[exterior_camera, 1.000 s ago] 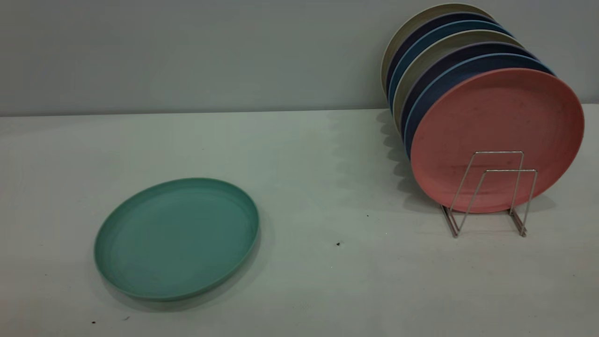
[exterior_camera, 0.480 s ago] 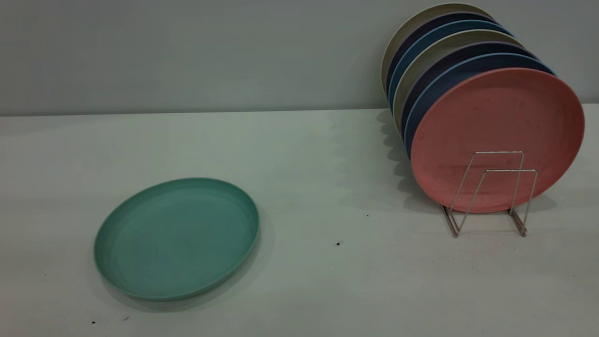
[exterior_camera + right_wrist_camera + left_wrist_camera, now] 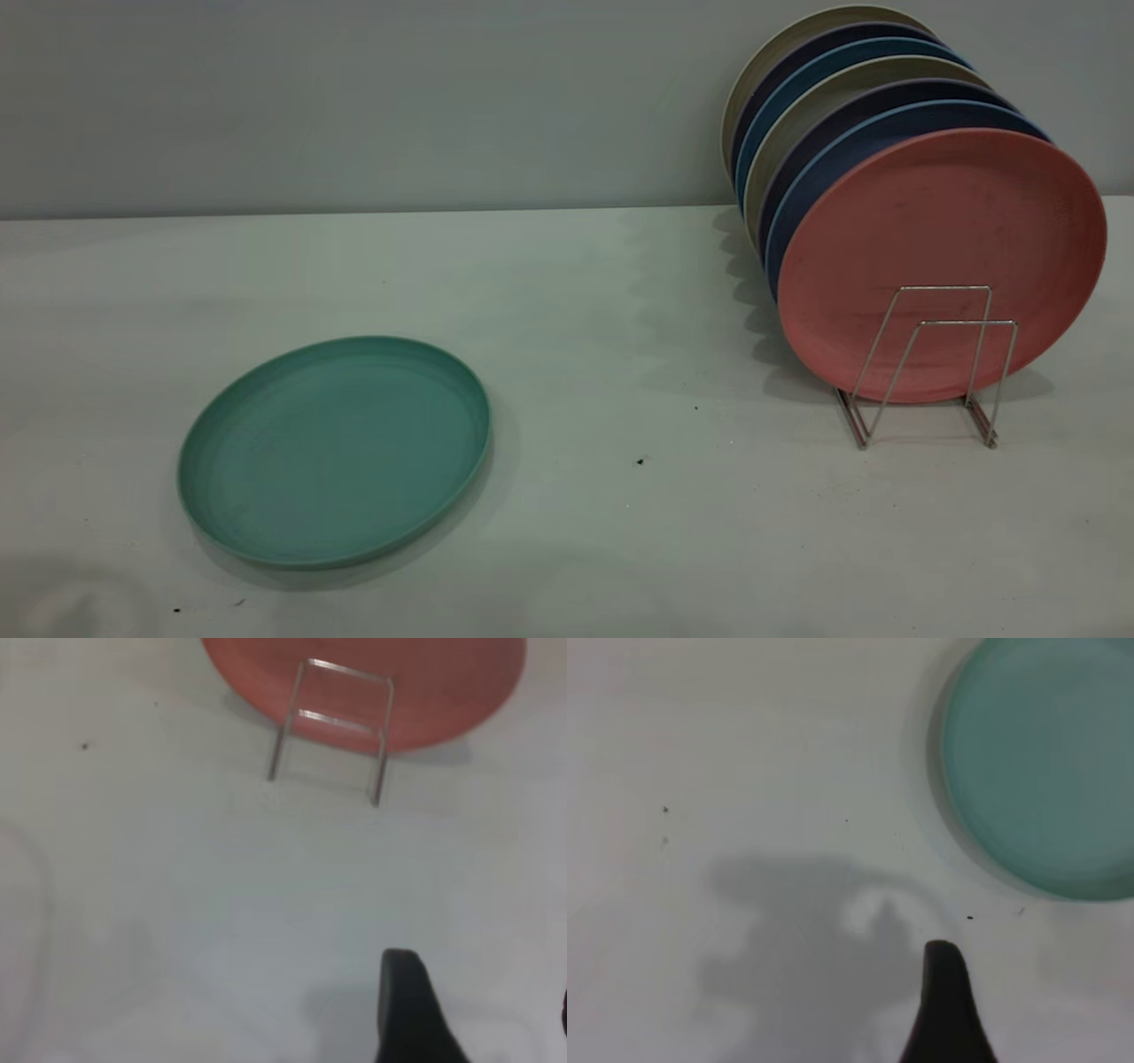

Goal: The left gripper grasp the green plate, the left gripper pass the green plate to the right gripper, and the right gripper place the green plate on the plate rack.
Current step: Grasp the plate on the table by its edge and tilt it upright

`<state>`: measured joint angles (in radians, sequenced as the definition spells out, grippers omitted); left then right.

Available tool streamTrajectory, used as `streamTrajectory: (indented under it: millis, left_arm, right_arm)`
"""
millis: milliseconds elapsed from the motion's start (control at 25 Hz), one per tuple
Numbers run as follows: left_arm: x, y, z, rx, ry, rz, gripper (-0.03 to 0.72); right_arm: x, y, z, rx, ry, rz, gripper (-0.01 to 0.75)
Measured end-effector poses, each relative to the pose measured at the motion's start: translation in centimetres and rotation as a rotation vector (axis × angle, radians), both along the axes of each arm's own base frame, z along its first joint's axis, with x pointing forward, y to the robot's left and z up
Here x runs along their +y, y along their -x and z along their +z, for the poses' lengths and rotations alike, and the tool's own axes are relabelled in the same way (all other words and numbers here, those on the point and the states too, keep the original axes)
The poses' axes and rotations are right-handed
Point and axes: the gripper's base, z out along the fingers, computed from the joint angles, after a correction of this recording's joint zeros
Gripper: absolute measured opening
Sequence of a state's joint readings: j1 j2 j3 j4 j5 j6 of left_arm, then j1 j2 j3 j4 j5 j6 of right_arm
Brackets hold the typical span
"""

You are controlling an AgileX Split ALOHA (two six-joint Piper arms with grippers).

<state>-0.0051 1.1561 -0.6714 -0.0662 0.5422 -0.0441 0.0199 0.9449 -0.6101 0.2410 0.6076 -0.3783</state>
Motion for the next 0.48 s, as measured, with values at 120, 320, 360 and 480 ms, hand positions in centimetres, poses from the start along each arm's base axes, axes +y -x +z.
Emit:
streamTrajectory:
  millis: [120,320,360,480]
  left_arm:
    - [0.0,-1.2,-1.2,0.02,-0.001,0.003,0.567]
    - [-0.1,-2.9,-3.4,0.061,0.016,0.016,0.567]
    - [-0.1,-3.2,-4.1,0.078,0.021,0.017,0.567]
    - [-0.3,-4.5,-6.2,0.102,0.038,0.006,0.567]
  right_arm:
    - [0.1,-2.1,0.3,0.026,-0.003,0.007,0.425]
    - [0.3,-4.4,-0.4,0.083,-0.016,0.012,0.425]
    - [0.3,-4.7,-0.6,0.091,-0.019,0.015,0.425]
    - [0.5,-5.3,-1.4,0.115,-0.022,0.035,0.425]
